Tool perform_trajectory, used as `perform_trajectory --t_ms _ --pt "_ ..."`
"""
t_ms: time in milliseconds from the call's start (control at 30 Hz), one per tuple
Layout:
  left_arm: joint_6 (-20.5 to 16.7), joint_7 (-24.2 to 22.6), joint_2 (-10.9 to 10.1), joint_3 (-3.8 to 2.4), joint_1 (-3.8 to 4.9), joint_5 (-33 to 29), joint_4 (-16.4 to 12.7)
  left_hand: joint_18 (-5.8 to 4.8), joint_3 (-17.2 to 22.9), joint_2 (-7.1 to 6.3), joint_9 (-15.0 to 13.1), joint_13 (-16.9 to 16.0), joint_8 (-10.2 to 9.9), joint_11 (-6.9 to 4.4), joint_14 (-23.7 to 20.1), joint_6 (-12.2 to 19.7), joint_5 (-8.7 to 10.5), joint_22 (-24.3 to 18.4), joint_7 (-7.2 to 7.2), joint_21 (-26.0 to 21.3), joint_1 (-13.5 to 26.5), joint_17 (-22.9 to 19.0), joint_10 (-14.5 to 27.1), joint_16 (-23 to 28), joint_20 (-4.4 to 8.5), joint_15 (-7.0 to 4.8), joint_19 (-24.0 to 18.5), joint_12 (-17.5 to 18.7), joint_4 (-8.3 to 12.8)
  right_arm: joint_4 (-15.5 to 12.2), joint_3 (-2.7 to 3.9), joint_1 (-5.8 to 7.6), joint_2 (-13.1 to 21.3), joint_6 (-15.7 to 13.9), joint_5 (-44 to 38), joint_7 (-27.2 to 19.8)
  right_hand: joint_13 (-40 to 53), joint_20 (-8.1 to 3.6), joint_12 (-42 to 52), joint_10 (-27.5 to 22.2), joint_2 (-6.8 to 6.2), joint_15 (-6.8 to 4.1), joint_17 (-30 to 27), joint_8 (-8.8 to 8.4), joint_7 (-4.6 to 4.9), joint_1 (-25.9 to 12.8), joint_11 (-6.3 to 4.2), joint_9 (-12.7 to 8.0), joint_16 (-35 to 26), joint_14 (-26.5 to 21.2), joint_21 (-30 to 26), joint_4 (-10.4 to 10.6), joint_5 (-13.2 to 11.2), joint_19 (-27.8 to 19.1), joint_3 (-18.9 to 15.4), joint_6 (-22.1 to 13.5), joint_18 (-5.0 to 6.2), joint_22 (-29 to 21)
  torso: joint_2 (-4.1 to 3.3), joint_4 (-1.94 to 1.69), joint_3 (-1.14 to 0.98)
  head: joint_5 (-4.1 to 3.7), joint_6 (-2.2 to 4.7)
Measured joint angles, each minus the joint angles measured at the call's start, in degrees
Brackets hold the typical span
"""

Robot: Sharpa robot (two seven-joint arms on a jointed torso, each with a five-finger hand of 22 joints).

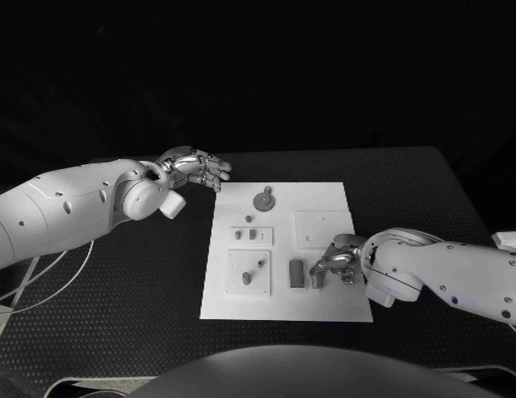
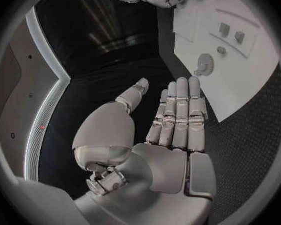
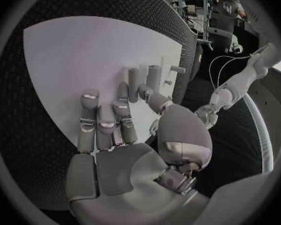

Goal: Assemble the parts on the task board

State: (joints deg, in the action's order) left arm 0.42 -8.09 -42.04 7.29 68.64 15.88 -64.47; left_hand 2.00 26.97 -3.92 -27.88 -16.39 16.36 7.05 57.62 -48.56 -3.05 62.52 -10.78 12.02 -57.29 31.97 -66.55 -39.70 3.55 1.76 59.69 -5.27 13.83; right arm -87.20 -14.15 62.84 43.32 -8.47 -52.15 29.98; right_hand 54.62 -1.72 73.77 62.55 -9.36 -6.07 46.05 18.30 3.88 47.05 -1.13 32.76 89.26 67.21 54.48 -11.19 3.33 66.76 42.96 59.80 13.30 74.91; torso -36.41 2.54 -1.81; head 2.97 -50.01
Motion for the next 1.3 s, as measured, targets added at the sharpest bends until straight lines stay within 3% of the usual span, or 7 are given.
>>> perform_trajectory --t_ms 167,633,700,1067,1233,1300 --pt "0.0 0.0 0.01 0.0 0.0 0.0 0.0 0.2 0.0 0.0 0.0 0.0 0.0 0.0 0.0 0.0 0.0 0.05 0.0 0.0 0.0 0.0 0.0 0.0 0.0 0.0 0.0 0.0 0.0 0.01 0.01 0.0 0.0 0.05 0.11 -0.01 0.09 0.0 -0.23 -0.21 -1.24 0.04 0.08 0.0 0.0 -1.24 0.21 0.0 -0.23 -0.04 0.0 1.41 0.0 0.0 0.18 0.0 0.01 0.0 0.0 -0.01 0.0 0.01 0.0" --pt "0.0 0.0 0.01 0.0 0.0 0.01 0.01 0.48 0.0 0.0 0.0 0.0 0.0 0.0 0.0 0.0 0.0 0.04 0.0 0.0 0.0 0.05 0.0 0.0 0.0 0.0 0.0 0.0 0.0 -0.03 0.01 0.03 0.03 0.09 0.45 0.04 0.2 0.1 -0.22 -0.22 -1.5 0.07 0.19 0.04 0.02 -1.5 0.22 -0.16 -0.22 -0.04 0.0 1.95 0.0 0.08 0.37 0.0 0.01 -0.01 0.0 -0.02 0.0 0.1 0.0" --pt "0.0 0.0 0.01 0.0 0.0 0.01 0.01 0.48 0.0 0.0 0.0 0.0 0.0 -0.01 0.0 0.0 0.0 0.04 0.0 0.0 0.0 0.05 0.0 0.0 0.0 0.0 0.0 0.0 0.0 -0.2 0.01 0.03 0.02 0.14 0.49 0.0 0.21 0.1 -0.21 -0.29 -1.5 0.07 0.19 0.04 0.03 -1.5 0.29 -1.02 -0.22 -0.05 0.0 2.04 0.0 0.07 0.47 -0.02 0.0 -0.01 0.0 -0.02 0.0 0.13 0.0" --pt "0.0 0.03 -0.01 0.0 0.0 0.02 0.03 0.2 0.0 0.0 0.04 0.0 0.0 -0.01 0.21 0.0 0.0 0.04 0.0 0.0 0.0 0.05 0.0 0.0 0.0 0.2 0.0 0.0 0.0 -1.32 -0.02 -0.12 0.47 0.45 0.21 -0.63 0.23 0.12 -0.21 -0.33 -1.72 0.09 0.25 -0.11 1.17 -1.72 0.32 -0.76 -0.21 -0.05 0.0 2.42 0.0 0.07 0.52 -1.37 0.04 -0.01 -0.01 -0.01 0.0 0.3 0.0" --pt "0.0 0.04 0.02 0.0 0.0 0.03 0.04 0.17 0.0 0.0 0.04 0.0 0.0 -0.01 0.21 0.0 0.0 0.09 0.0 0.0 0.0 0.11 0.0 0.0 0.0 0.2 0.0 0.0 0.0 -1.64 -0.02 -0.13 0.81 0.53 -0.09 -0.91 0.27 0.12 -0.2 -0.33 -2.1 0.09 0.26 -0.13 1.29 -2.1 0.32 -0.99 -0.21 -0.05 0.0 3.05 0.0 0.07 0.7 -1.5 0.08 -0.01 -0.01 0.01 -0.02 0.41 0.0" --pt "0.0 0.05 0.02 0.0 0.0 0.03 0.04 0.16 0.0 0.0 0.04 0.0 0.0 -0.01 0.21 0.0 0.0 0.09 0.0 0.0 0.0 0.1 0.0 0.0 0.0 0.2 0.0 0.0 0.0 -1.78 -0.02 -0.14 0.94 0.54 -0.22 -1.03 0.27 0.12 -0.2 -0.33 -2.85 0.09 0.32 -0.19 1.33 -2.34 0.32 -1.01 -0.21 -0.05 0.0 3.73 0.0 0.07 0.77 -1.61 0.13 -0.01 0.0 0.02 -0.02 0.44 0.0"
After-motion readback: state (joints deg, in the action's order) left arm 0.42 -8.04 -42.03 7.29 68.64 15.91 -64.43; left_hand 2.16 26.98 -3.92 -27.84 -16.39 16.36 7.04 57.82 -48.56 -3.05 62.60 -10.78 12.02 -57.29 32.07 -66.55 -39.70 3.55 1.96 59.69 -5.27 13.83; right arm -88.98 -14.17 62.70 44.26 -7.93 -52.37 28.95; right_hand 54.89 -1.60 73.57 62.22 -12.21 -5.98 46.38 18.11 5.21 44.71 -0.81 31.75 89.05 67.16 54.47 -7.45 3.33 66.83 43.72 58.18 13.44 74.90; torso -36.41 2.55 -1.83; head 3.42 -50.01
